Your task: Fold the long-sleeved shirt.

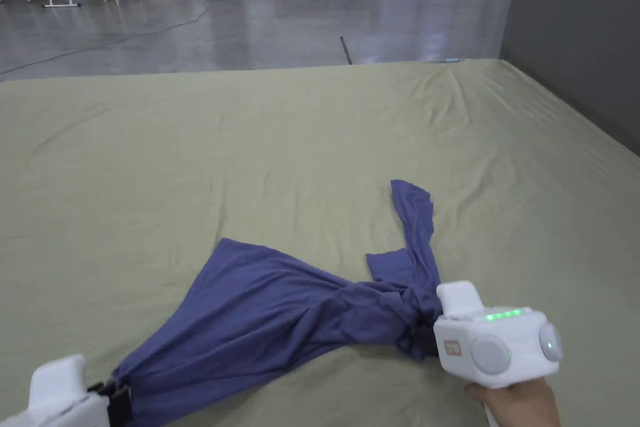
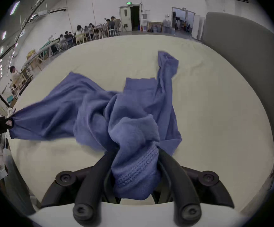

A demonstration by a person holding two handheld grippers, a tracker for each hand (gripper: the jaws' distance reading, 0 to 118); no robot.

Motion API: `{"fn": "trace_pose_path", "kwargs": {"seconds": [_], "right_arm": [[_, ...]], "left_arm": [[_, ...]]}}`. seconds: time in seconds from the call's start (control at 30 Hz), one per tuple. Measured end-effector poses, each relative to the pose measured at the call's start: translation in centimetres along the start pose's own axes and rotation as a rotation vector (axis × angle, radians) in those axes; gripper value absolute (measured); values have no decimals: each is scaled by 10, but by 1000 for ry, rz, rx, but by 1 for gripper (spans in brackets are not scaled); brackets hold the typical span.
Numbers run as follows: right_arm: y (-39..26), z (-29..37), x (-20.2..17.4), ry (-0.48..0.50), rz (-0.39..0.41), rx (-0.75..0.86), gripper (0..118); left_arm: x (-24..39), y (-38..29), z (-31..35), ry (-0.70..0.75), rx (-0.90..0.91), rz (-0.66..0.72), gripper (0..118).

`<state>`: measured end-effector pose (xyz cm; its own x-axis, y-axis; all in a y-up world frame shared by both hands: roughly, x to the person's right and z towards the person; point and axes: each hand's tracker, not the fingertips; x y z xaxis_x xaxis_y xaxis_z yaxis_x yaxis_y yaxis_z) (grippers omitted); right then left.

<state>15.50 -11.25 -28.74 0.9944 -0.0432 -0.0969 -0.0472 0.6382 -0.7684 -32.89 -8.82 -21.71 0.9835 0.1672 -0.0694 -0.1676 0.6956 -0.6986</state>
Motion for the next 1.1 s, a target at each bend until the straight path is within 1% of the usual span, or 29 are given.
{"fn": "trace_pose_path", "kwargs": {"seconds": [0.1,0.17,0.2,0.23,0.27,0.3,0.33,0.37,0.4,0.47,0.5,0.53,0.57,0.6,0.63,0.67,0.7,0.73,0.8,0.87,0.97,1.0,1.03,1.07,1.1], "right_arm": [[-8,4,-2,5,12,-19,23],[-6,9,-1,7,19,9,24],[-2,16,0,14,0,19,39],[1,23,2,26,-30,29,86],[4,33,4,29,-48,25,114],[7,49,4,35,-65,43,118],[12,64,5,20,-74,97,118],[16,78,5,-13,-90,130,118],[22,91,4,-71,-98,163,118],[31,112,-2,-189,-127,161,118],[36,119,-3,-221,-151,153,118],[41,125,-2,-218,-176,113,115],[44,125,0,-172,-182,125,100],[45,129,2,-92,-171,164,58],[45,128,2,-105,-162,169,2],[47,124,1,-135,-169,156,2],[46,123,-1,-231,-179,141,2],[46,122,0,-201,-166,132,2],[45,122,4,-150,-201,119,2],[44,119,7,-139,-197,121,2],[47,112,7,-152,-169,116,2],[49,108,9,-151,-165,111,2],[51,104,10,-151,-162,106,2],[53,98,12,-153,-162,96,2],[55,90,14,-154,-163,86,2]], "left_arm": [[-3,-10,-2,-4,-23,19,0],[-2,-8,-3,-3,-8,22,0],[1,-3,0,-13,6,21,8],[4,2,4,-15,15,11,52],[8,8,6,-1,23,-9,100],[11,14,10,-9,23,-32,118],[16,20,18,-23,77,-46,118],[21,30,23,-5,92,-67,118],[28,40,28,-5,101,-77,118],[41,57,40,2,117,-92,118],[47,64,44,-7,123,-98,117],[55,72,48,-19,137,-107,87],[62,76,51,-45,164,-129,34],[69,83,52,-30,182,-151,0],[77,85,47,0,185,-180,0],[82,87,43,5,195,-192,0],[85,91,37,-21,176,-200,0],[86,97,31,-46,151,-181,0],[88,108,11,-101,121,-150,0],[91,131,-15,-111,83,-142,0],[99,157,-66,-104,71,-148,0],[102,169,-89,-97,34,-156,18],[105,176,-111,-79,-5,-161,72],[108,183,-137,-81,-78,-169,106],[111,187,-160,-74,-95,-182,110]]}}
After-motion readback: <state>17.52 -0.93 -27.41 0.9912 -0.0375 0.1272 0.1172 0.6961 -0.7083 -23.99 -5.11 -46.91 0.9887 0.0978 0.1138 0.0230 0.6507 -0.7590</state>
